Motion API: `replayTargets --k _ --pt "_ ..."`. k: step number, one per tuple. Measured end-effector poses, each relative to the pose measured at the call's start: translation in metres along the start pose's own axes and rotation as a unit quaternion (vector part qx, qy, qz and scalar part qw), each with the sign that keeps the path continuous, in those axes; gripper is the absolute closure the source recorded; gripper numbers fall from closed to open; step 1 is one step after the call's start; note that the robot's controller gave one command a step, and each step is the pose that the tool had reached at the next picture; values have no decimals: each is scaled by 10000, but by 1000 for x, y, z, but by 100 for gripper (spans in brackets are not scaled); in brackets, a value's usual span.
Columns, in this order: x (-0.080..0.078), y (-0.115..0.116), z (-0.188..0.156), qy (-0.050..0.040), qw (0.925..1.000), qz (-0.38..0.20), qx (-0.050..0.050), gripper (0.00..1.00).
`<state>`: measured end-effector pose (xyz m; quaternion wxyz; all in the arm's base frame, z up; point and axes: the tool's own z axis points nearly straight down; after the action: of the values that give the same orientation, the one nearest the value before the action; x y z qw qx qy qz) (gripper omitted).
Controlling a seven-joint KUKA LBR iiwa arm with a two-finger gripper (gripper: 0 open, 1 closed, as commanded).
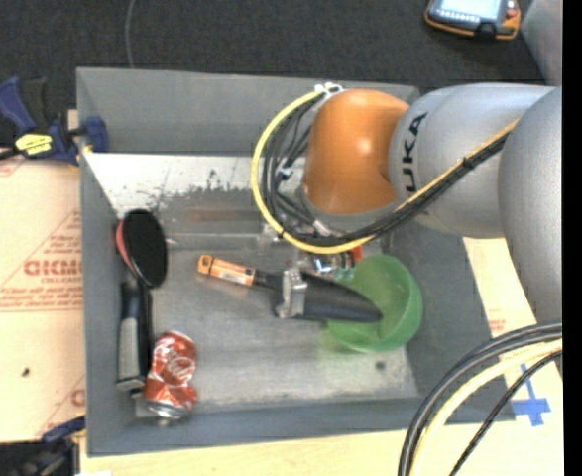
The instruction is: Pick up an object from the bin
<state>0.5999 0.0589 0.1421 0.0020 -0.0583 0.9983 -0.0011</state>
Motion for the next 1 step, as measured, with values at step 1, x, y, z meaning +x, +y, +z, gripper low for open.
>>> replayTargets --k 1 --pt "-17 54 6 -30 9997 -248 -30 0"
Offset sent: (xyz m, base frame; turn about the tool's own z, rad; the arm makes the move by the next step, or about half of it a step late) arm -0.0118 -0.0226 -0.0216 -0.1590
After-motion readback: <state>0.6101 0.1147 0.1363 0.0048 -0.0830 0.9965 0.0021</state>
